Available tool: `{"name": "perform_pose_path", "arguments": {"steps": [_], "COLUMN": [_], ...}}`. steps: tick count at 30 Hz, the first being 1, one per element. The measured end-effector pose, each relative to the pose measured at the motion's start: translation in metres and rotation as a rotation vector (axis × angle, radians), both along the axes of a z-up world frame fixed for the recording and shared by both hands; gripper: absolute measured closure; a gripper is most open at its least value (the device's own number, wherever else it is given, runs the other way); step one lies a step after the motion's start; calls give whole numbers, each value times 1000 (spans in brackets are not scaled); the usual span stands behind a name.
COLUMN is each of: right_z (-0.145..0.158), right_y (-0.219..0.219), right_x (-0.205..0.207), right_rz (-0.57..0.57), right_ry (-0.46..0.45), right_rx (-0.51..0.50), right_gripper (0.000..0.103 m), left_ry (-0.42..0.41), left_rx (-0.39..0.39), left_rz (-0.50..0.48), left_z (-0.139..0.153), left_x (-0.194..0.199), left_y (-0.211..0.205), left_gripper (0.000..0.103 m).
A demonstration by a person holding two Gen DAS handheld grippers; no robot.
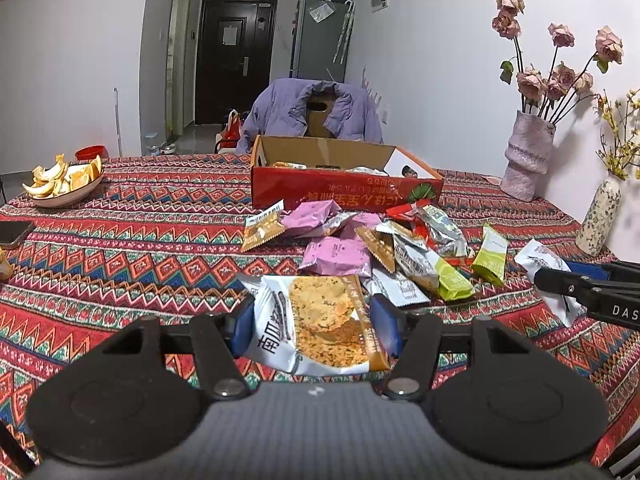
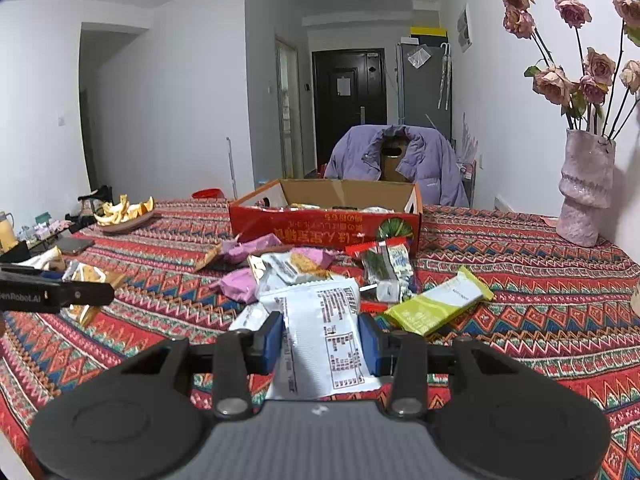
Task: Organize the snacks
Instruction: 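Carry both packets over the box and open both tools to drop them inside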
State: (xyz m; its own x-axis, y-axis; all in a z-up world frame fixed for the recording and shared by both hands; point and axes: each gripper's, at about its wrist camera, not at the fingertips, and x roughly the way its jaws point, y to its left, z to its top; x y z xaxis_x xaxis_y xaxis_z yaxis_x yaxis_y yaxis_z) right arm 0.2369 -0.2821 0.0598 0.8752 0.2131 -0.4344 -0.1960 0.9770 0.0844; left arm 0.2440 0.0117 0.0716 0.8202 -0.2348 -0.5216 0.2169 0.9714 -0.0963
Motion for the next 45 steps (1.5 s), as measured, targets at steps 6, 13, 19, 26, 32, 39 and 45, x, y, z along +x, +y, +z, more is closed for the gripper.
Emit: {"name": "perform_pose_path", "arguments": {"steps": [6,13,19,26,32,39,45], "right_z": [24,72,83,46,-8,-33,-14], "right_y": [-9,-24,-38,-31,-14,-1,-2], "right_x": [28,109,219,344,404,414,396], "right_rz": [22,57,48,-21,-101,-137,-146], "right_ry": [-13,-41,15,165,284,334,291], "right_rx": [38,34,47,22,-100,-172,-182], "right_gripper": [63,63,63,63,63,62,44], "left_ry": [-1,-5,76,145,219,282,259], "left_rx": [-24,-40,-43,24,81,98,99], "left_rz": [-32,-117,-69,-22,6,3,-21], "left_z": [19,58,69,38,-3,-31,-17], "left_x": [33,118,232,343,398,405,382], "left_y": [0,-8,-22,-49,-56,-53,-51], "left_gripper": [42,42,42,42,41,30,23]}}
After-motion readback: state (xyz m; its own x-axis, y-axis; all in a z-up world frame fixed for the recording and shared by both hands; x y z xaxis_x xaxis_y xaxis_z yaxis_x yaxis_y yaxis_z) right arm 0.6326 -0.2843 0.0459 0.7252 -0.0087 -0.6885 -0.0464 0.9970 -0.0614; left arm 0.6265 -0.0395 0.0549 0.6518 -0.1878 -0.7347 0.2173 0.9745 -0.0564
